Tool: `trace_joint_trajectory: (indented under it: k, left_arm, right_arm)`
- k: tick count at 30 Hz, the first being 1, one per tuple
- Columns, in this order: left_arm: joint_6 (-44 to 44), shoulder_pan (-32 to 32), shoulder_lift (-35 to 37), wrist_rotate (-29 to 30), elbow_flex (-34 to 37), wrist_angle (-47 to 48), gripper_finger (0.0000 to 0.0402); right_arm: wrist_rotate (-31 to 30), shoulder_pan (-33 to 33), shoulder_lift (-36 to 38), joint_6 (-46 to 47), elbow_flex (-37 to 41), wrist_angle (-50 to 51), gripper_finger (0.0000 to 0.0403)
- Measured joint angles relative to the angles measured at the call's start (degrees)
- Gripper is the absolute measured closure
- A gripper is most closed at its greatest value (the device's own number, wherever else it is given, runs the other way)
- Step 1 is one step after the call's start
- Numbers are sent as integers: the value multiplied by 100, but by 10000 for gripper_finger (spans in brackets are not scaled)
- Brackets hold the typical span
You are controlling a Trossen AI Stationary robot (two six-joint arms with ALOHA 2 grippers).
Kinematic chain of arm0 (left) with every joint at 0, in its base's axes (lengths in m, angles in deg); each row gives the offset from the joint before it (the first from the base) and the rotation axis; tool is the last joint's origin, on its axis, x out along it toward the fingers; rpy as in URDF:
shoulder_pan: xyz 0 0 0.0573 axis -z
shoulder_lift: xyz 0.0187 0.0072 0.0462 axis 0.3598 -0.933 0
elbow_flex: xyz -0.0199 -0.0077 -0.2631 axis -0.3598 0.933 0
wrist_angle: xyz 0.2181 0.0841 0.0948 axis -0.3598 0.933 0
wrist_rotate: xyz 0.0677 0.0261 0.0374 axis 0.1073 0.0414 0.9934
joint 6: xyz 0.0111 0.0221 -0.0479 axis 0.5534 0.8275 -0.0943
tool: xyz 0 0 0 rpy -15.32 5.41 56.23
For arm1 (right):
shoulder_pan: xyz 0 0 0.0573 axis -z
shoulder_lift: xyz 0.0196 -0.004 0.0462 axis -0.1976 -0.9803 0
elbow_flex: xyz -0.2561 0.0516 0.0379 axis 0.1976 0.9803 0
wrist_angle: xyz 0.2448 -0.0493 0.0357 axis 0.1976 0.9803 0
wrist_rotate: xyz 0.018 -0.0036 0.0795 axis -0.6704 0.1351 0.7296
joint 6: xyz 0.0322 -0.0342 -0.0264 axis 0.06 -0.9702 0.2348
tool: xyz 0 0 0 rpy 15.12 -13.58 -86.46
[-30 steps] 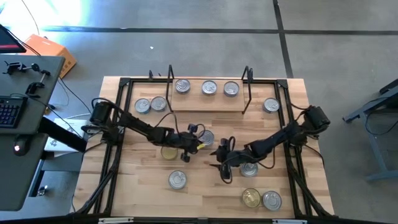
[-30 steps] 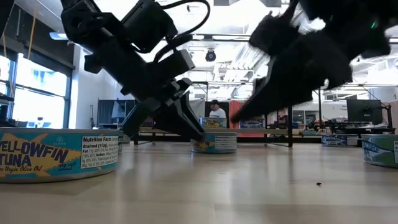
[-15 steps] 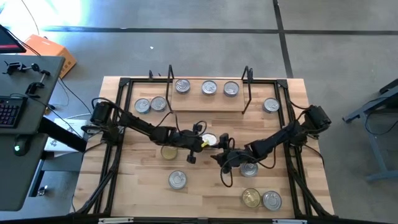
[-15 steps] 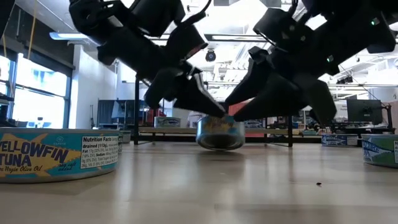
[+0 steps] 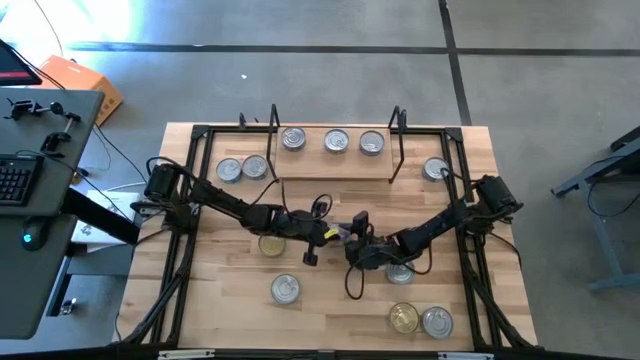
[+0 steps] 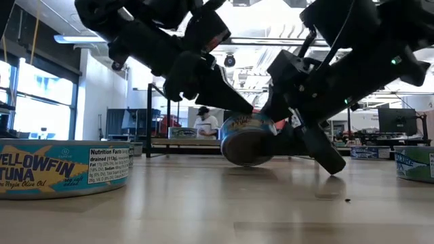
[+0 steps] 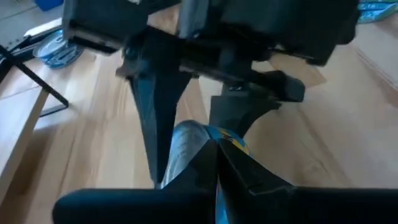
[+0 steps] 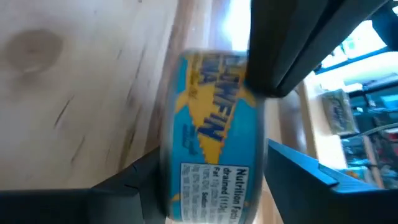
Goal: Stack canned seafood by type on shelf
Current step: Put the yellow and blue tuna can on the shelf
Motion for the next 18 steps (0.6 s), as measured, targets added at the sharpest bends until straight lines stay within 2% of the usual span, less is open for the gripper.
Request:
trace_joint_trajectory:
  k: [8,11,14,16,18]
  left_arm:
    - [44,57,-13,4,4,-49,401]
    - [44,53,-8,130,4,20,401]
    - [46,97,227,558,14,569,401]
    - [-38,167,532,1048,13,1289,401]
    - [-347,280,846,1585,13,2085,401]
  right_arm:
    - [-85,-86,-75,57,9,-536,182]
    - [13,-147,-68,196,0,-671,203]
    - [-4,-164,-68,659,0,-619,255]
    - [-63,-181,-45,966,2,-632,287]
    - [-97,-186,6,1077,2,-642,287]
